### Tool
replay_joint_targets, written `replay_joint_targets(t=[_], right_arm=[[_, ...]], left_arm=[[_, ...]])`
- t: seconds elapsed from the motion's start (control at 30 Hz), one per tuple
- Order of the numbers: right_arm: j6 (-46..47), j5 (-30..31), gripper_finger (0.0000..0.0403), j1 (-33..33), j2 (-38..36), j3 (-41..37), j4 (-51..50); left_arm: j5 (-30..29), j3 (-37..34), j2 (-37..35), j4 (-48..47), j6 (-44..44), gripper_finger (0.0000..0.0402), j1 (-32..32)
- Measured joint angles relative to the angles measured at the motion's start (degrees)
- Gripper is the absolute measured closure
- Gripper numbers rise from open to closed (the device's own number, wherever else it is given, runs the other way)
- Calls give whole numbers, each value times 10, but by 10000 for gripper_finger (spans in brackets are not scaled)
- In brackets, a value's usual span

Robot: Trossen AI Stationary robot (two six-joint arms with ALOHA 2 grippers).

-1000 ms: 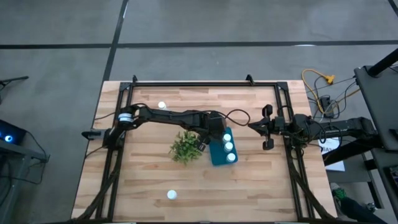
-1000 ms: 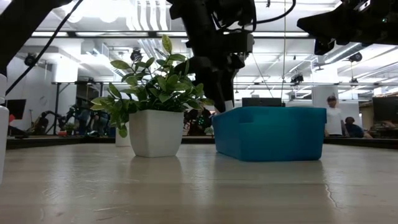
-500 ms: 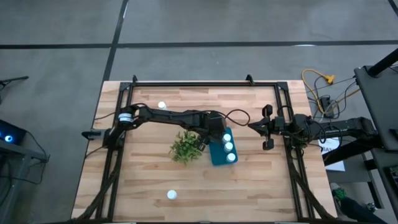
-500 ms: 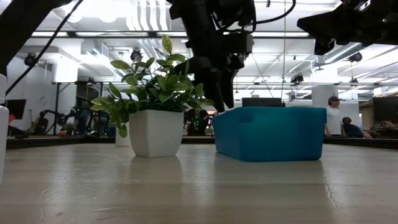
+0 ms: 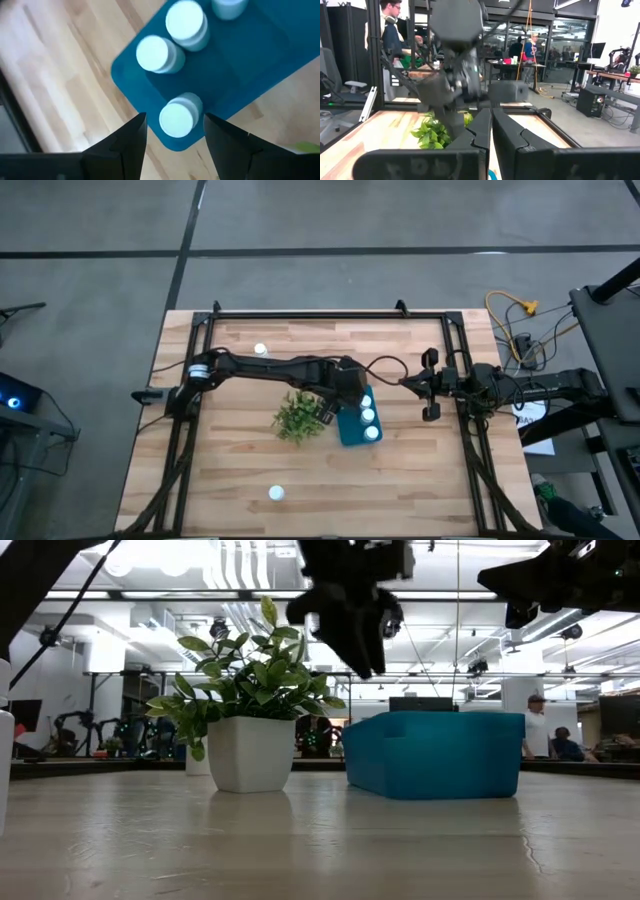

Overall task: Pick and place pill bottles into a basket
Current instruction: Put the white medicine bottle into the blue bin

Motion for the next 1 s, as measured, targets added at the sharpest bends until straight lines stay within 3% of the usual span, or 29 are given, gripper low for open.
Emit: replay_joint_targets(t=[0.23, 0.6, 1.0], right_arm=[[7, 0, 394, 0, 0, 0, -4], [21, 0, 394, 0, 7, 0, -10], [26, 0, 394, 0, 11, 0, -8]], left_arm=[[0, 8, -56, -19, -15, 223, -7], [19, -4, -190, -158, -59, 223, -6], [24, -148, -343, -178, -79, 224, 26]])
